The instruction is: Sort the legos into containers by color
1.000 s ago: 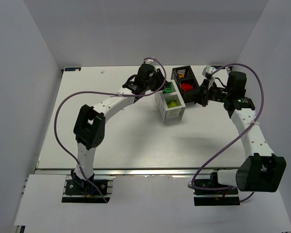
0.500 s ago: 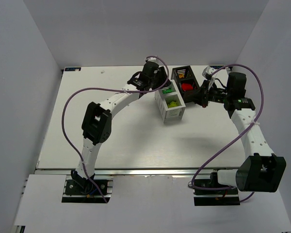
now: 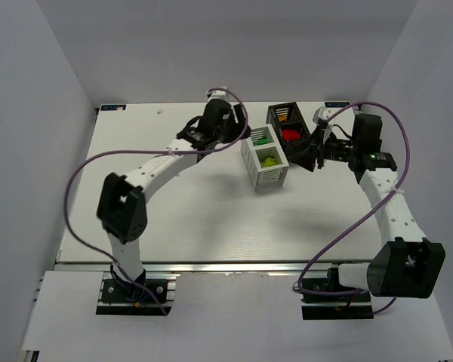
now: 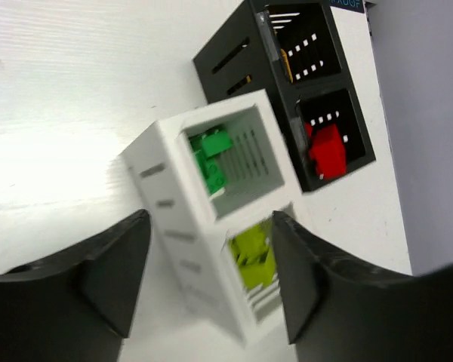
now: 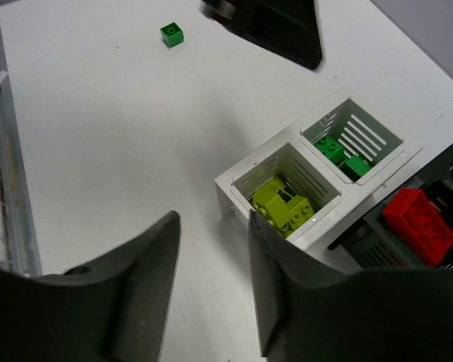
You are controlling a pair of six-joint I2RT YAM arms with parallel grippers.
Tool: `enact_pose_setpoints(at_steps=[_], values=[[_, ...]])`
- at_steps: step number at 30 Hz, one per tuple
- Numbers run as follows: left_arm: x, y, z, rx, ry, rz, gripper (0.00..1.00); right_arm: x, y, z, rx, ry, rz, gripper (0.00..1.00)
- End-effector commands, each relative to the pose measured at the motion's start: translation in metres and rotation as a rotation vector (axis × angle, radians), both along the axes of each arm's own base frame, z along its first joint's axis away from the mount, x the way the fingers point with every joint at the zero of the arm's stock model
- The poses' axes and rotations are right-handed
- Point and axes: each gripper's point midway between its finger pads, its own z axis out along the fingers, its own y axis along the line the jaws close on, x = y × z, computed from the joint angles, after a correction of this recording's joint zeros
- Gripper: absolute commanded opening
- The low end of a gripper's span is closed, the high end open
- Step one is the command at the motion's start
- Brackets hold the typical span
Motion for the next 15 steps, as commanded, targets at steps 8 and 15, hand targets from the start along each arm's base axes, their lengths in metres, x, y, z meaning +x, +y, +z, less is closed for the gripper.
enact_pose_setpoints(at_steps=[8, 15], values=[[-0.056, 0.151, 0.028, -0.045, -0.016, 0.233, 0.98, 0.006, -0.002, 0.003, -0.015, -0.071, -0.001, 0.89], [-0.089, 0.227, -0.004, 0.088, 0.046, 0.395, 0.98, 0.002, 0.0, -0.015, -0.021, -0.04, 0.039, 0.89]])
